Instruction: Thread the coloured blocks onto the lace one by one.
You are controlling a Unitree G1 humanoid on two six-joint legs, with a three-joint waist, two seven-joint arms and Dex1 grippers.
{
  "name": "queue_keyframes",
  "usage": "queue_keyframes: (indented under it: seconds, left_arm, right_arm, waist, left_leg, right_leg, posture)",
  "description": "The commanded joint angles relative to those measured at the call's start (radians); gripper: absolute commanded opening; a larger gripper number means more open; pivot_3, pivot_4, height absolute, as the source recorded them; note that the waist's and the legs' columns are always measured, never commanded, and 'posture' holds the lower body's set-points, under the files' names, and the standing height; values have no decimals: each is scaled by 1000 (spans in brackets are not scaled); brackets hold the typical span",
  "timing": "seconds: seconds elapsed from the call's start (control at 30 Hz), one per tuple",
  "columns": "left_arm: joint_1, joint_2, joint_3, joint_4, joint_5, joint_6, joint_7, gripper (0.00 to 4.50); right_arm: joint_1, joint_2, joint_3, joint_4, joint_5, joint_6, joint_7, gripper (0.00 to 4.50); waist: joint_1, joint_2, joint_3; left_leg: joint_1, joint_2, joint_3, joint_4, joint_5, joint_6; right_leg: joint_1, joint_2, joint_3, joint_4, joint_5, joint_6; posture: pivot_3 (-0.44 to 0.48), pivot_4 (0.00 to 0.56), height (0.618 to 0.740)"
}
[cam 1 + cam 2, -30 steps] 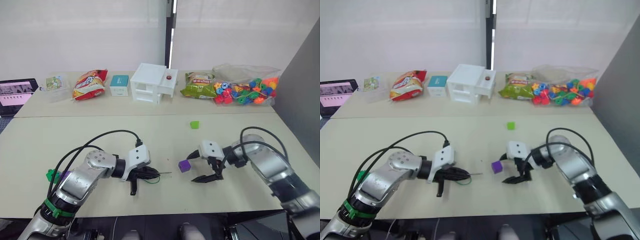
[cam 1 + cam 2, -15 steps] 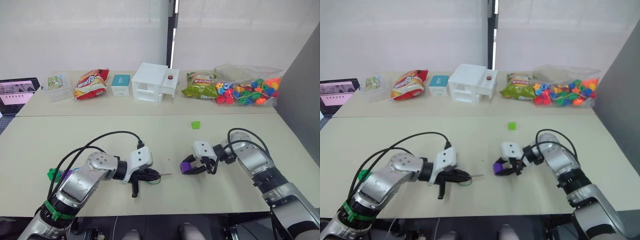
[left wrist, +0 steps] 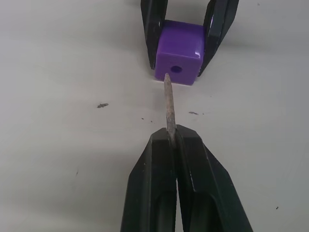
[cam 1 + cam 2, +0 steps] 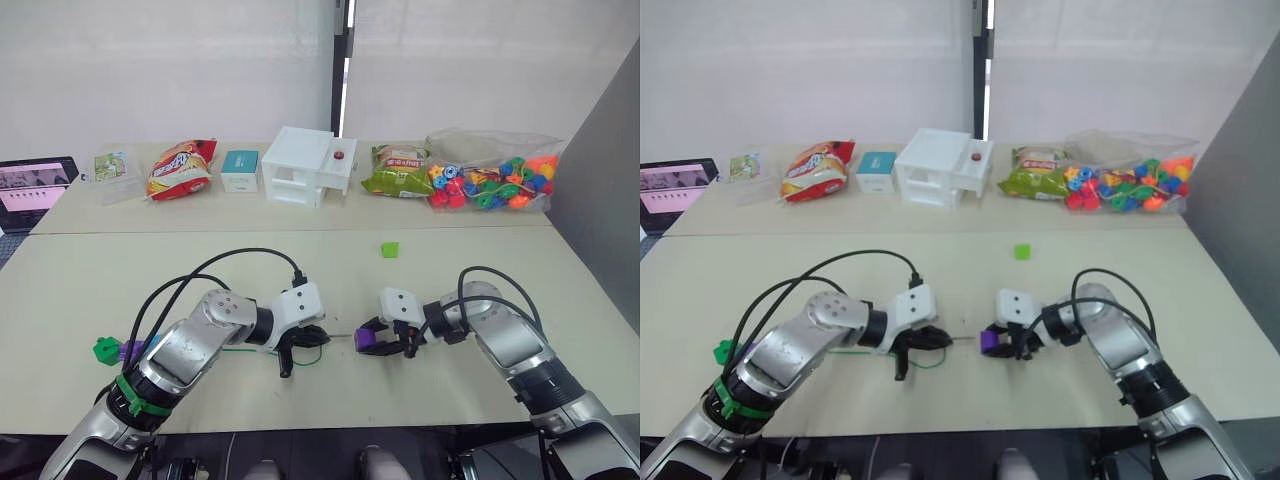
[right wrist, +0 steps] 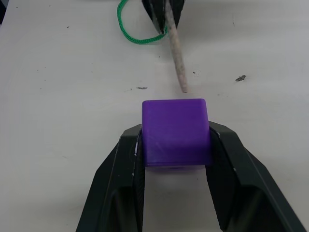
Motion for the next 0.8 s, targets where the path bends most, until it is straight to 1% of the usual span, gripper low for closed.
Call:
queue_keyframes:
  seconds: [0.03,0.43,0.8]
  left_arm:
    - [0,6,-3,-27,-10,8,-6,0]
    - [2,-43,-16,12,-2,-2,12,0]
    - [-12,-77,-38,67,12,-48,6,0]
  right_arm:
    - [10,-5,3,-22,-14,17,-19,1192]
    - [6,1,6,-73,-4,72,-18,1192]
    - [7,1,9,-120,-6,113,-24,1192]
  waist:
    - [0,0,0]
    - [0,0,0]
    - [0,0,0]
  left_leg:
    - [0,0,0,0,0,0]
    - [1,0,0,0,0,0]
    - [1,0,0,0,0,0]
  right_leg:
    - [0,0,0,0,0,0]
    - [1,0,0,0,0,0]
    - [1,0,0,0,0,0]
  posture:
    - [0,150,740]
    - [0,150,740]
    - [0,150,740]
